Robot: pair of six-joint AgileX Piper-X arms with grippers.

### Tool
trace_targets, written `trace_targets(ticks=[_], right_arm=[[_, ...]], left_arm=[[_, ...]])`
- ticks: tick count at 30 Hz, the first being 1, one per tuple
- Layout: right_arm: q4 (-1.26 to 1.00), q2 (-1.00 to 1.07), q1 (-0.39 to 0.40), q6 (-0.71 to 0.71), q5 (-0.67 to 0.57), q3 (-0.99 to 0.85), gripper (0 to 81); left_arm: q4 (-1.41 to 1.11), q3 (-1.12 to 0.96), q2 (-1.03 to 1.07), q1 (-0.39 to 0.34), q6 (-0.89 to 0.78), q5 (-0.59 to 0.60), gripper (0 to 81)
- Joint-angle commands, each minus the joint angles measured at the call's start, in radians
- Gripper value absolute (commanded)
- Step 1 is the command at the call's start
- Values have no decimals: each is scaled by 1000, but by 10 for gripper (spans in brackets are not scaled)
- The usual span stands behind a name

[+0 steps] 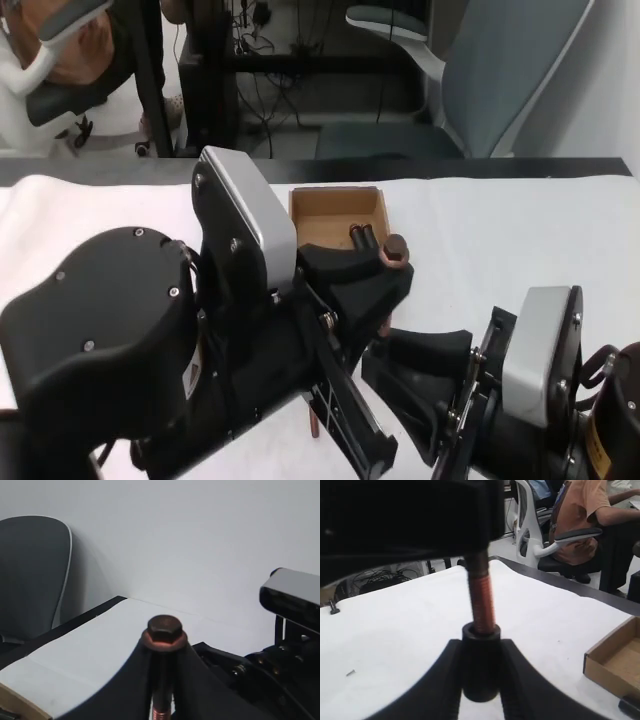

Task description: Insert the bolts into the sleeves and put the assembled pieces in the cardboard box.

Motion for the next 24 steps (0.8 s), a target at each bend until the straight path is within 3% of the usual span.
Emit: trace_targets(ticks=[1, 24], right_arm=[[-20, -11, 2, 12, -32, -13, 4], [40, -45, 2, -42, 23, -13, 4]], left_arm=[[3, -2, -2, 4, 25, -21, 18], [70, -2, -2, 4, -141, 14, 18]])
